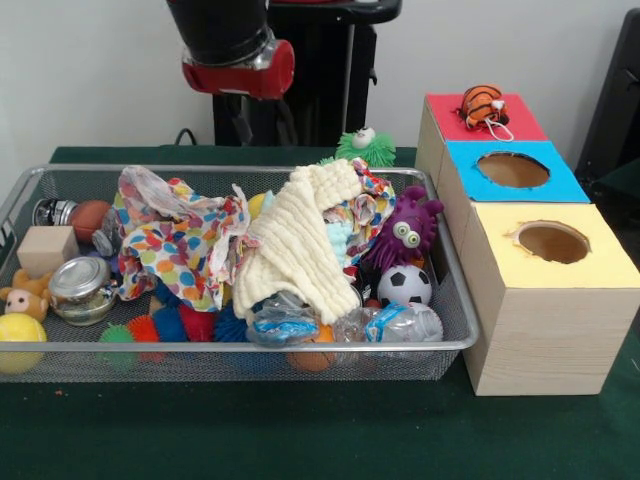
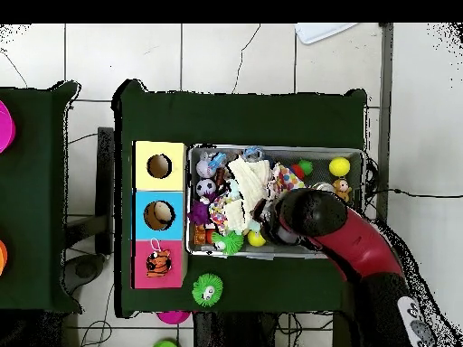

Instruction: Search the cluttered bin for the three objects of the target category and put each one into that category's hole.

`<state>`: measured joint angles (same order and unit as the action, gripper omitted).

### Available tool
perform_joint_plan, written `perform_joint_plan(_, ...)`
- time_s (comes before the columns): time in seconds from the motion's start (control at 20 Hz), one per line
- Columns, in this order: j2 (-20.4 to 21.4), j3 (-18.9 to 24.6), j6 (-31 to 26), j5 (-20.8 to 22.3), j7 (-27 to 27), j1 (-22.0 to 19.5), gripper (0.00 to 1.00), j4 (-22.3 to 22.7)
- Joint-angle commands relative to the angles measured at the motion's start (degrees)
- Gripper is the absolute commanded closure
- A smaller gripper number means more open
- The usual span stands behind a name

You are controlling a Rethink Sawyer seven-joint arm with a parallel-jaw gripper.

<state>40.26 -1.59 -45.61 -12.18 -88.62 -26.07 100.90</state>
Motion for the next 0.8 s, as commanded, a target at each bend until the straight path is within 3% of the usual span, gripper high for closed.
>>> perform_joint_plan(0.05,0.5,-3.3,-3.9,6.6,-6.4,0.2,0.0,-9.2)
perform_joint_plan(0.35,-1.1,-3.2,-3.0,15.8,2.2,-0.4,0.0,-16.9)
perform_joint_plan(0.8,-1.4,2.3,0.3,20.6,6.6,-3.9,0.0,-20.5)
